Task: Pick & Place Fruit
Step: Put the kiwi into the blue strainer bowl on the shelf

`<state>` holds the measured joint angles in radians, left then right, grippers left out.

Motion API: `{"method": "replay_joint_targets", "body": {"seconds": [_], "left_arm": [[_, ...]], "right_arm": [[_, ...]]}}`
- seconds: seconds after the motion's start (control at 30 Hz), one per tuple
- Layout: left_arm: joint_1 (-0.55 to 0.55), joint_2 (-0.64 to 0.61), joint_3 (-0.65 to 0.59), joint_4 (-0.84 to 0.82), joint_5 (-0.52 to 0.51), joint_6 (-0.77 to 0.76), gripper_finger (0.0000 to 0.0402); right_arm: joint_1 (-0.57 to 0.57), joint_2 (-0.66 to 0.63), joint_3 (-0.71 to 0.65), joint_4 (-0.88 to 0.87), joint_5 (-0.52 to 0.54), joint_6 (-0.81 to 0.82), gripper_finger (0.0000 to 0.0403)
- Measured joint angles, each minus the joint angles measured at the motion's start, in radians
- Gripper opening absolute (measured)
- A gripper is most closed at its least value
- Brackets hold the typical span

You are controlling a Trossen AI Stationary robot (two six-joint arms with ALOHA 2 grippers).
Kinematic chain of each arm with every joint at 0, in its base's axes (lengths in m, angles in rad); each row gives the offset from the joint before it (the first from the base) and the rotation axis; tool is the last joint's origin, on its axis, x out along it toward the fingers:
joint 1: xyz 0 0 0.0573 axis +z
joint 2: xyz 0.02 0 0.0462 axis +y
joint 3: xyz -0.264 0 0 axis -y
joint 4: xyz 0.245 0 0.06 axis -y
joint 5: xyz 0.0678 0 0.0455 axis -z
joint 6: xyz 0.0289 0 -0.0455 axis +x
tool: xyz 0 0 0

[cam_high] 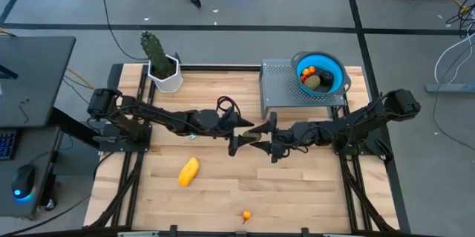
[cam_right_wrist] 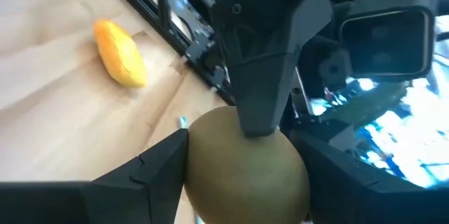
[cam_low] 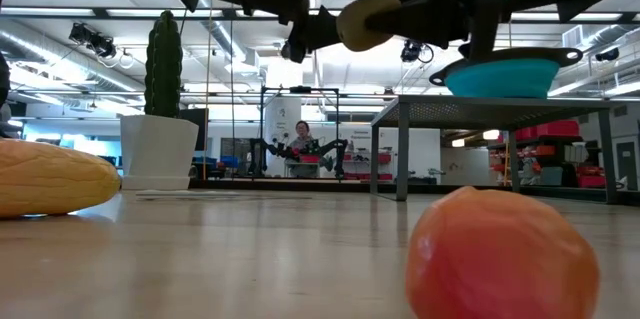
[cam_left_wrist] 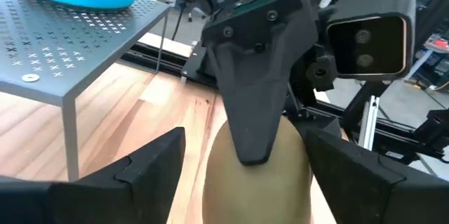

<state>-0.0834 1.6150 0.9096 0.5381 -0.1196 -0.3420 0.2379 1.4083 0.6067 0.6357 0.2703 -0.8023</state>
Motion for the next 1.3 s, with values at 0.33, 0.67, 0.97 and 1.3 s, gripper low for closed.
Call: {"method": "replay_joint_targets", "body": {"seconds": [0.33, 0.67, 0.97, 1.3], "left_arm": [[-0.012, -0.154, -0.002, -0.16, -0.173, 0.061, 0.0334], [-0.077, -0.184, -0.002, -0.18, -0.34, 0.131, 0.0334], [-0.078, -0.184, -0.002, -0.182, -0.344, 0.132, 0.0333], [-0.078, -0.184, -0.002, -0.19, -0.344, 0.129, 0.0333]], "right_arm": [[0.053, -0.023, 0.0, 0.045, 0.124, -0.045, 0.0241], [0.049, -0.043, 0.0, 0.107, 0.514, 0.069, 0.0241], [-0.042, -0.051, 0.0, 0.041, 0.538, 0.002, 0.0245], [-0.224, -0.281, 0.0, -0.279, 0.349, 0.141, 0.025]]}}
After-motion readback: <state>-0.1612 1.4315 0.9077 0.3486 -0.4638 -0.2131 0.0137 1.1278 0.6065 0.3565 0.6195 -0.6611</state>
